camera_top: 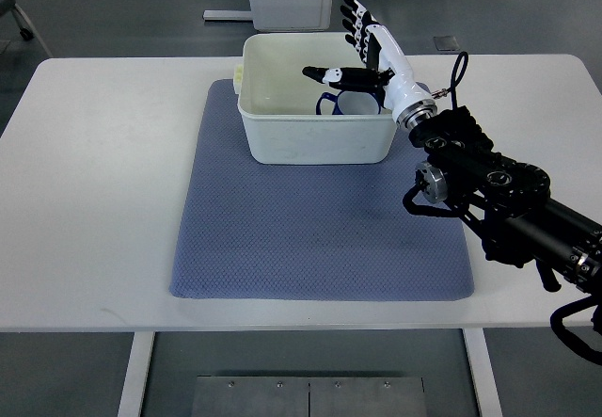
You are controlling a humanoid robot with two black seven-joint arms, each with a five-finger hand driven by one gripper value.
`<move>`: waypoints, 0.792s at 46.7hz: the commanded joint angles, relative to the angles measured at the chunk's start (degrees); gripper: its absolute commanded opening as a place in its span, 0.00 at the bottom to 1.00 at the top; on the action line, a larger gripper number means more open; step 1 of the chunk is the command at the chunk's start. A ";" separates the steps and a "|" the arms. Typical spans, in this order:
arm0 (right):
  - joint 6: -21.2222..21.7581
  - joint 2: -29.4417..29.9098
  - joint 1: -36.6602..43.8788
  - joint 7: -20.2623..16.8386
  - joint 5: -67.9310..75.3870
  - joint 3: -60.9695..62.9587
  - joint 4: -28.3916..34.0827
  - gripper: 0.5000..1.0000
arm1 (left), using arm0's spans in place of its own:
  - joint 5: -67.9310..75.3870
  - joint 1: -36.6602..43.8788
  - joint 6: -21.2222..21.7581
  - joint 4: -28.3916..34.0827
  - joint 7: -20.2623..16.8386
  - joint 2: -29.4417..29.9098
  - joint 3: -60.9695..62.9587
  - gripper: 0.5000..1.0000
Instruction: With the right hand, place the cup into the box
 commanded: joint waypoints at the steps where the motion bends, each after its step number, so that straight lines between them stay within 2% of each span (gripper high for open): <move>1: 0.00 0.00 0.10 -0.01 0.00 -0.01 0.12 0.99 | 0.00 0.00 0.00 0.00 0.00 0.00 -0.05 1.00; 6: 0.00 0.00 0.27 -0.01 0.00 0.34 0.73 0.99 | 0.00 0.00 0.00 0.00 0.00 0.00 -0.05 1.00; 18: 0.00 -8.78 0.10 -0.63 0.26 0.77 9.44 0.99 | 0.00 0.00 0.00 0.00 0.00 0.00 -0.05 1.00; 29: 0.08 -15.20 -1.48 -0.72 2.37 1.74 11.72 0.99 | 0.00 0.00 0.00 0.00 0.00 0.00 -0.05 1.00; 37: 1.14 -18.54 -6.58 -1.24 4.04 5.16 12.69 0.99 | 0.00 0.00 0.00 0.00 0.00 0.00 -0.05 1.00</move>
